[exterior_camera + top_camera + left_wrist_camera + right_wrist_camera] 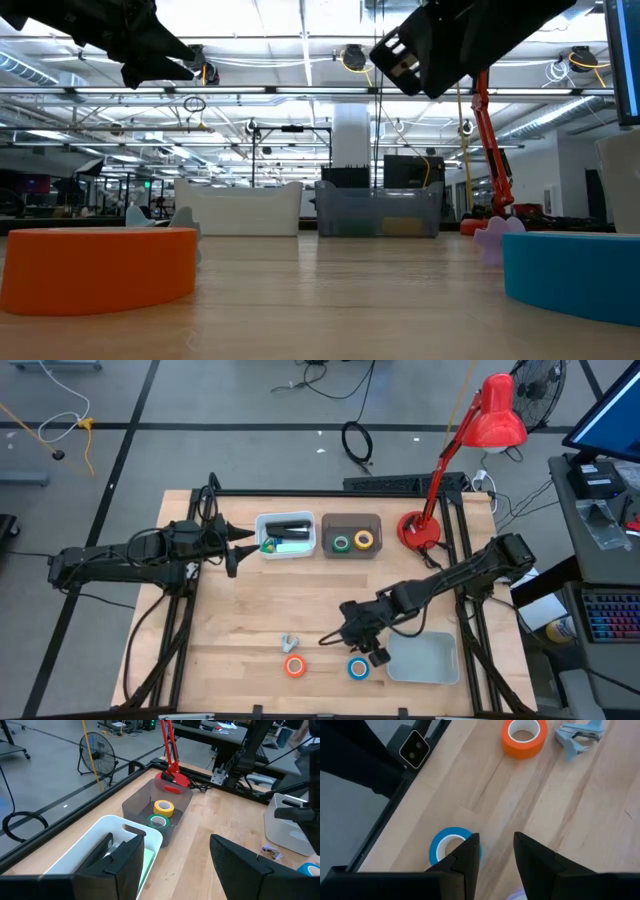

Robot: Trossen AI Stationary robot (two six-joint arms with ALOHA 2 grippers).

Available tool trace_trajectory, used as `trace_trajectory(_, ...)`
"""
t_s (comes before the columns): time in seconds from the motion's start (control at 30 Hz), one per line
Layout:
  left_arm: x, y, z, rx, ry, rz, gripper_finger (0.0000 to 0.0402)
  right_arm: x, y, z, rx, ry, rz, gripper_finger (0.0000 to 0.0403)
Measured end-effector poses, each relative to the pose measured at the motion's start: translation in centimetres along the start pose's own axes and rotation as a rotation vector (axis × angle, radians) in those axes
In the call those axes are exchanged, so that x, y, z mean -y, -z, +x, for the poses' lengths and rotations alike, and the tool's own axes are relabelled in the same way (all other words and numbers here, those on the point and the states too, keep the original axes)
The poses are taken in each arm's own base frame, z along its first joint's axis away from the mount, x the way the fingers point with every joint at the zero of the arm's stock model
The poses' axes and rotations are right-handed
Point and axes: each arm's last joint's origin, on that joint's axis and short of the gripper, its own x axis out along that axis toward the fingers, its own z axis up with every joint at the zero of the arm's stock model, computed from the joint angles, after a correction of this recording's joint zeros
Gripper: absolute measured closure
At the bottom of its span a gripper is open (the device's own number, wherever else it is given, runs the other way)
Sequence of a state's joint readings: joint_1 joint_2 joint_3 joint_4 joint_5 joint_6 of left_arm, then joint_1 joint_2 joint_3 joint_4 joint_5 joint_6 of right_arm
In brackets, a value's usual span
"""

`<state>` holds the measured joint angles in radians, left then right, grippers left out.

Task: Pick and place Stapler, Stapler remover, tape
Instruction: Put the blue tape into the black bin

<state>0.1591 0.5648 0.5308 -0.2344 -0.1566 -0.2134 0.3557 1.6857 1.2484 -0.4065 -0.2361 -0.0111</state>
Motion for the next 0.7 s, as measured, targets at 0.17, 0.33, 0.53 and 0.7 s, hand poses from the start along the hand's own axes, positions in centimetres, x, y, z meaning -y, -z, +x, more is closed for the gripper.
trace_trajectory(0.17, 0.0, 0.0, 0.0, 0.000, 0.000, 0.000, 0.0174, 0.0, -0.3, 0.0, 0.034, 0.000, 0.009, 0.0287)
trace_trajectory(0.33, 0.0, 0.0, 0.0, 0.000, 0.000, 0.000, 0.0174, -0.3, -0.8, 0.0, 0.078, -0.010, 0.023, 0.0287)
trace_trajectory(0.53, 0.0, 0.0, 0.0, 0.000, 0.000, 0.000, 0.0174, -0.7, 0.3, 0.1, -0.033, -0.040, 0.046, 0.0289)
trace_trajectory(0.7, 0.0, 0.0, 0.0, 0.001, 0.000, 0.000, 0.0174, -1.0, 0.5, 0.7, -0.053, -0.046, 0.037, 0.0275)
